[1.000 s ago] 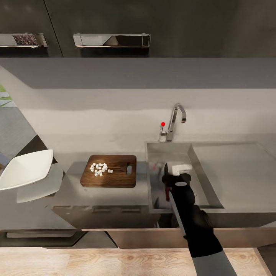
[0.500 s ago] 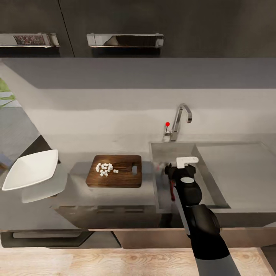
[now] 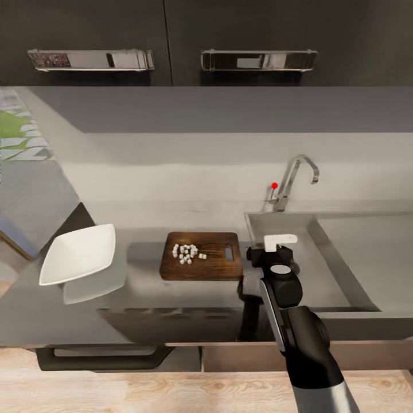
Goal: In the kitchen, take the Vidalia onion out of the sink, dice it on the chopping board with the paring knife, put the diced onion into the bowl on the countertop, then place both the paring knife and the chopping board into the sink.
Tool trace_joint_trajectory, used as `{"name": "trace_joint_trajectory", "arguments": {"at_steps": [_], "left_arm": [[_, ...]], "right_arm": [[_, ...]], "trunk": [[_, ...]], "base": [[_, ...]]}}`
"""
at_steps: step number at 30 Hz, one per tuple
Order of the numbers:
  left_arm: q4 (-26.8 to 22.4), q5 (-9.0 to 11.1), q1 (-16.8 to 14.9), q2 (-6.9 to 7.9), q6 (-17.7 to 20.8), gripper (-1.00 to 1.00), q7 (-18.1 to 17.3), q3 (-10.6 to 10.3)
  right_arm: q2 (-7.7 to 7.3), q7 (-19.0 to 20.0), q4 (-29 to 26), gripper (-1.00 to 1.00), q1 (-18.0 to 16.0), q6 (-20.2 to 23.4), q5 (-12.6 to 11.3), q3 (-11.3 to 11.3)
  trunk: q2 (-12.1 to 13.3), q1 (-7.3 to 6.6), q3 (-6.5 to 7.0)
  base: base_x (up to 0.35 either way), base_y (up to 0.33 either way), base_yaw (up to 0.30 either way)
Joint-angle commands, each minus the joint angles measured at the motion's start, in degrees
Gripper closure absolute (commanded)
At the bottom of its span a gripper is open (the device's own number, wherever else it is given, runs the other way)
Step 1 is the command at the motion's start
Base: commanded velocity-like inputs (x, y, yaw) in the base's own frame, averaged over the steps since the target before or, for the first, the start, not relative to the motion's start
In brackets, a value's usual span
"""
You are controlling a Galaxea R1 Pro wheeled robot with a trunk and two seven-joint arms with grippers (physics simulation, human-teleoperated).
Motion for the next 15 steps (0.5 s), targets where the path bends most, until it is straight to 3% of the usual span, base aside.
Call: {"name": "trace_joint_trajectory", "arguments": {"at_steps": [1,4,15], "left_arm": [[-0.05,0.35,0.02,-0.01,-0.1,-1.0,0.06,0.0],[-0.06,0.35,0.02,0.0,-0.08,-1.0,0.06,0.01],[-0.09,0.35,0.02,-0.01,-0.1,-1.0,0.06,-0.01]], "right_arm": [[0.02,-0.05,-0.02,-1.0,-0.06,0.4,0.3,0.08],[0.02,-0.05,-0.02,-1.0,-0.06,0.4,0.31,0.08],[0.02,-0.05,0.06,-1.0,-0.06,0.4,0.38,-0.03]], "trunk": [[-0.07,0.02,-0.06],[-0.07,0.02,-0.06],[-0.07,0.02,-0.06]], "base": [[0.0,0.316,0.0],[0.0,0.277,0.0],[0.046,0.083,0.0]]}}
